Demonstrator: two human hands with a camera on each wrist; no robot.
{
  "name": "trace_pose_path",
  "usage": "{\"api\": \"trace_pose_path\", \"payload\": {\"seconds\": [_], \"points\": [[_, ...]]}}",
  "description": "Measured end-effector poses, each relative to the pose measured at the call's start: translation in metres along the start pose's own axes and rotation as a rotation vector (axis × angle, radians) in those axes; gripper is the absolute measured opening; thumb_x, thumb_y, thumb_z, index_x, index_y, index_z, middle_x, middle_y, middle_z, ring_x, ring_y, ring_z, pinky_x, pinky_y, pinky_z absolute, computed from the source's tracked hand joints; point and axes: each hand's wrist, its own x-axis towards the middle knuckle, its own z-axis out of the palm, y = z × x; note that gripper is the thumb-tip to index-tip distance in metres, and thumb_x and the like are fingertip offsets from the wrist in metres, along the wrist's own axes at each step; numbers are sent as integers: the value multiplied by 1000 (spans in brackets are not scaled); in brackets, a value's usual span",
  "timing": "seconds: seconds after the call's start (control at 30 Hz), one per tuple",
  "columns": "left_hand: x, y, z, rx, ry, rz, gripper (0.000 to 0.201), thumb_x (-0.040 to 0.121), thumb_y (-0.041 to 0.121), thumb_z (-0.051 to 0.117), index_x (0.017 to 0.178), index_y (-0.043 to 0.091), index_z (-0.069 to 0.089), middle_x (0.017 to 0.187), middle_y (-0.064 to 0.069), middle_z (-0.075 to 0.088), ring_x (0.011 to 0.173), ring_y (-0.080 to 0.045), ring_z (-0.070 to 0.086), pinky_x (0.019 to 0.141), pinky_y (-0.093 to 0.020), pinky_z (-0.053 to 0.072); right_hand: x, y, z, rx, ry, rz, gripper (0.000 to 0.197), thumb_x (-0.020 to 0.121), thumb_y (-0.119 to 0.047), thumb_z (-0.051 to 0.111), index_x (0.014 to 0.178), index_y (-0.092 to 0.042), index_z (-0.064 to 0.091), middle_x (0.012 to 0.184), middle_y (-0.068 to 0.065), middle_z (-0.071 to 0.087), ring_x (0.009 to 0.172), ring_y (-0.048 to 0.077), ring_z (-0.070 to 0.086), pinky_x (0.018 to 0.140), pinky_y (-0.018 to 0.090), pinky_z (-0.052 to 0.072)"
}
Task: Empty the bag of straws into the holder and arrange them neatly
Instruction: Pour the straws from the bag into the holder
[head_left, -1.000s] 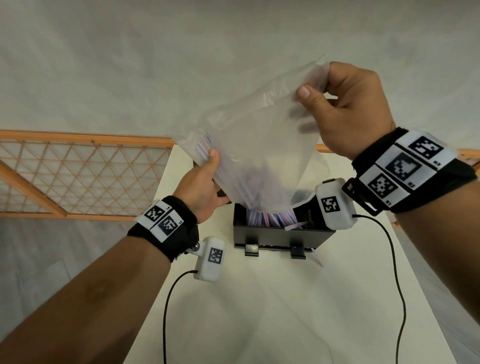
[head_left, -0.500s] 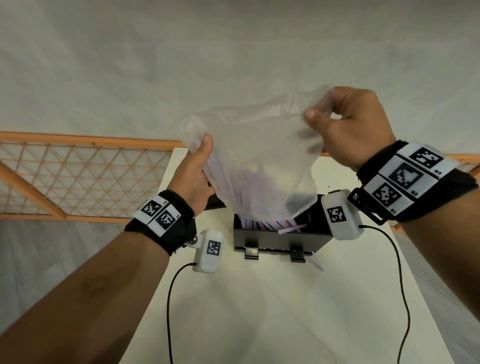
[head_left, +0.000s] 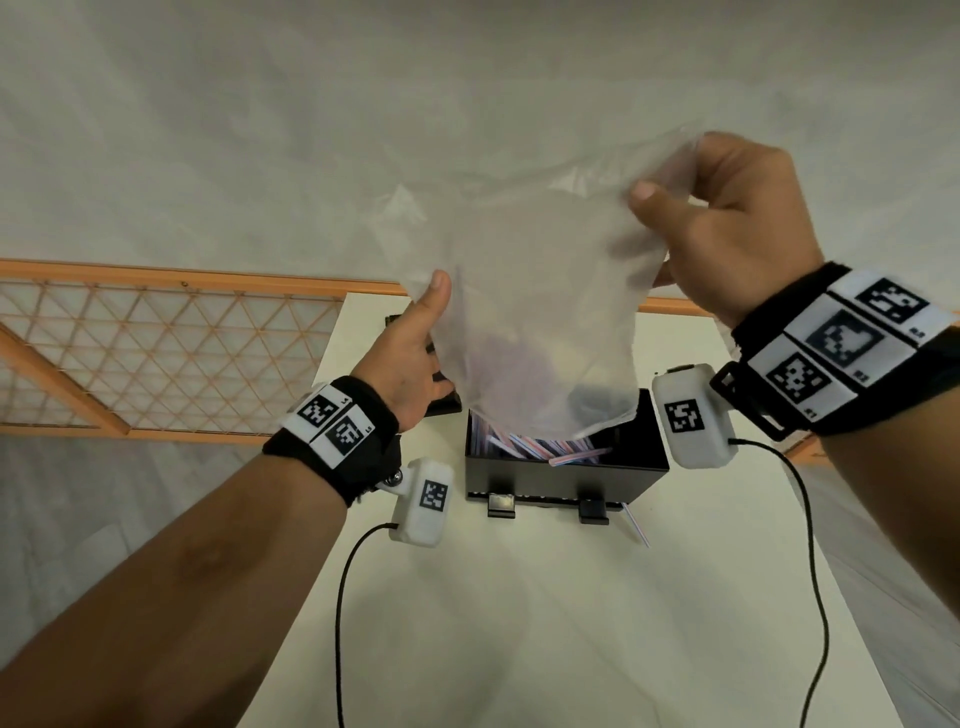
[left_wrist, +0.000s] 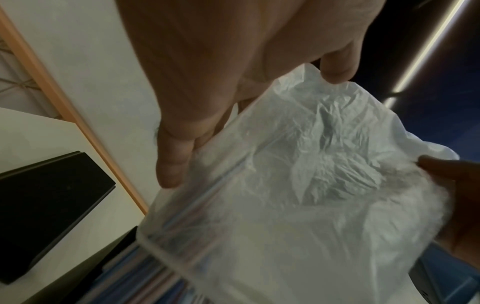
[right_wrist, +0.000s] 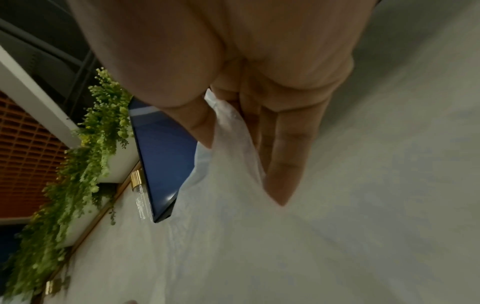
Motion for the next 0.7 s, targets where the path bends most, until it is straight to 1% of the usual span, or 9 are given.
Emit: {"api": "trace_pose_path", "payload": {"seconds": [0.1, 0.13, 0.23, 0.33, 0.37, 0.47, 0.5, 0.63, 0.7], "points": [[2, -3, 0, 30, -46, -48, 96, 62, 83, 63, 147, 41, 46, 141, 6, 62, 130, -25, 58, 119, -56, 29, -6, -5, 3, -238, -182, 4, 70, 65, -64, 76, 117, -22, 54, 110, -2, 67, 96, 22, 70, 77, 47, 58], [3, -4, 0, 37, -49, -54, 97, 62, 83, 63, 147, 40, 47, 142, 5, 61, 130, -26, 58, 119, -55, 30, -8, -6, 4, -306, -240, 3, 71, 65, -65, 75, 118, -22, 56, 108, -3, 69, 94, 21, 71, 76, 44, 59], [3, -2, -1, 33, -29, -40, 92, 66, 82, 58, 146, 37, 48, 138, 4, 64, 127, -24, 60, 115, -52, 35, -5, -7, 2, -217, -198, 32, 10, 91, -29, 70, 92, -20, 65, 90, 0, 74, 63, 20, 74, 58, 47, 61], [3, -1, -3, 6, 1, -21, 95, 66, 84, 51, 147, 35, 47, 137, 4, 64, 128, -24, 59, 108, -48, 40, -7, -13, 0, -185, -223, 40, 14, 97, -15, 62, 83, -19, 62, 84, 2, 75, 57, 23, 73, 54, 48, 60], [3, -2, -3, 7, 4, -14, 100, 64, 87, 48, 150, 35, 44, 142, 3, 60, 132, -25, 55, 110, -48, 37, -6, -14, 0, -171, -214, 35, 15, 97, -14, 62, 83, -19, 61, 83, 2, 75, 57, 24, 73, 54, 48, 59], [8, -6, -5, -4, 10, 24, 110, 60, 94, 42, 155, 38, 35, 155, 5, 46, 144, -25, 40, 119, -55, 11, -5, -16, 0, -133, -207, 27, 13, 97, -13, 61, 85, -19, 61, 83, 3, 75, 56, 26, 73, 54, 50, 59], [11, -8, -6, -28, 7, 37, 109, 61, 94, 38, 155, 38, 35, 156, 5, 46, 145, -23, 39, 120, -54, 10, -5, -17, 0, -119, -199, 22, 14, 97, -12, 61, 86, -20, 60, 83, 3, 75, 56, 26, 73, 54, 50, 59], [25, -19, -9, -170, -57, 78, 104, 71, 94, 26, 152, 31, 41, 145, 2, 58, 133, -20, 56, 116, -41, 36, -4, -22, 0, -124, -218, 3, 16, 97, -9, 58, 86, -20, 58, 83, 5, 75, 55, 27, 72, 53, 52, 59], [31, -23, -8, -200, -92, 93, 98, 80, 89, 15, 152, 28, 43, 144, 0, 60, 132, -19, 57, 113, -38, 41, -3, -24, -3, -109, -194, 1, 14, 97, -7, 58, 87, -18, 59, 84, 6, 75, 55, 29, 72, 52, 53, 58]]}}
